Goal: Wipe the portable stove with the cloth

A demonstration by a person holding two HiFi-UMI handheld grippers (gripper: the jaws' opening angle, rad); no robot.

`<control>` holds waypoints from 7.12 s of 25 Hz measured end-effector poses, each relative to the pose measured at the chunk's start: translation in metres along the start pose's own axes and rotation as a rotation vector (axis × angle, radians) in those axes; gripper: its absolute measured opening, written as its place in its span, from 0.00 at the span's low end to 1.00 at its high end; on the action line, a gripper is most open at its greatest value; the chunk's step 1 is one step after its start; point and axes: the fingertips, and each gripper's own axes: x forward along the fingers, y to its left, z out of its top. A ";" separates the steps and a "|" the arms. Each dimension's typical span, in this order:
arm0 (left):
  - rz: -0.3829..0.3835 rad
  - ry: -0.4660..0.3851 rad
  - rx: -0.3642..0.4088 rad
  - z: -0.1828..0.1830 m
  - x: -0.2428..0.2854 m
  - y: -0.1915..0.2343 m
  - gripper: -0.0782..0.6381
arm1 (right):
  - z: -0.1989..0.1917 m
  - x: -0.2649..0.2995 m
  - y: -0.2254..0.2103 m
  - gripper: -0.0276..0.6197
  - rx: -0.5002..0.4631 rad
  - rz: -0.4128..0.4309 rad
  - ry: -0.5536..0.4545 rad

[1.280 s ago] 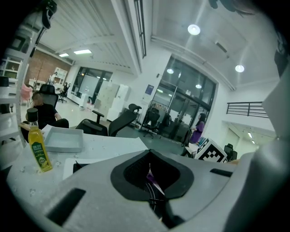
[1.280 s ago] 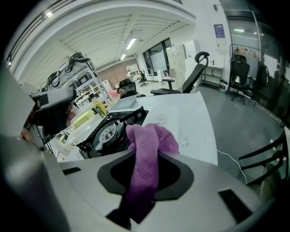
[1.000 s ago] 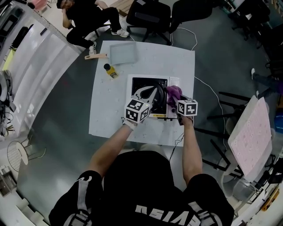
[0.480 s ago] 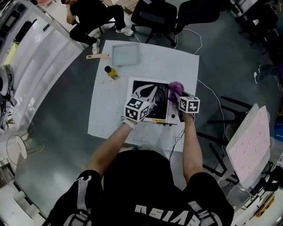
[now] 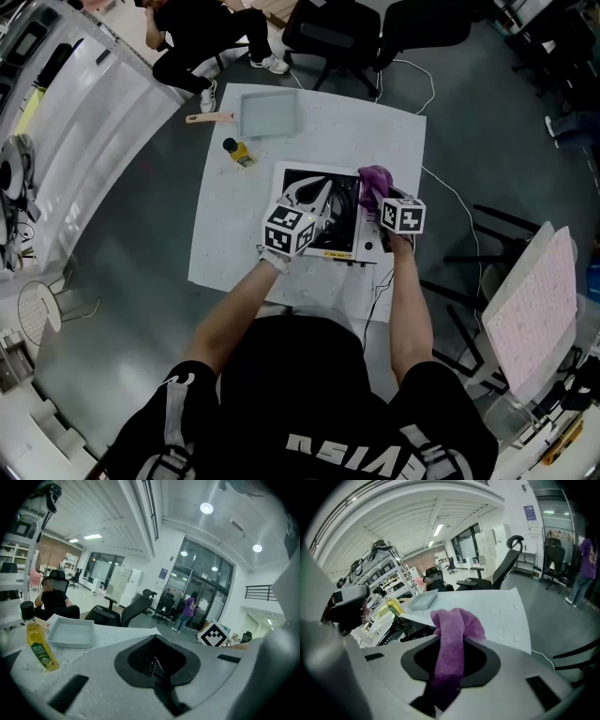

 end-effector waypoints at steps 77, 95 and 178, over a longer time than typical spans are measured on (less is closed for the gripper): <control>-0.408 0.126 0.138 -0.073 -0.153 -0.052 0.12 | -0.201 -0.132 0.103 0.20 0.284 -0.402 -0.106; -0.326 0.069 0.109 -0.059 -0.219 0.018 0.12 | -0.190 -0.083 0.191 0.20 0.210 -0.322 -0.061; -0.085 -0.030 0.011 0.005 -0.215 0.179 0.12 | -0.017 0.096 0.302 0.20 0.164 -0.165 -0.023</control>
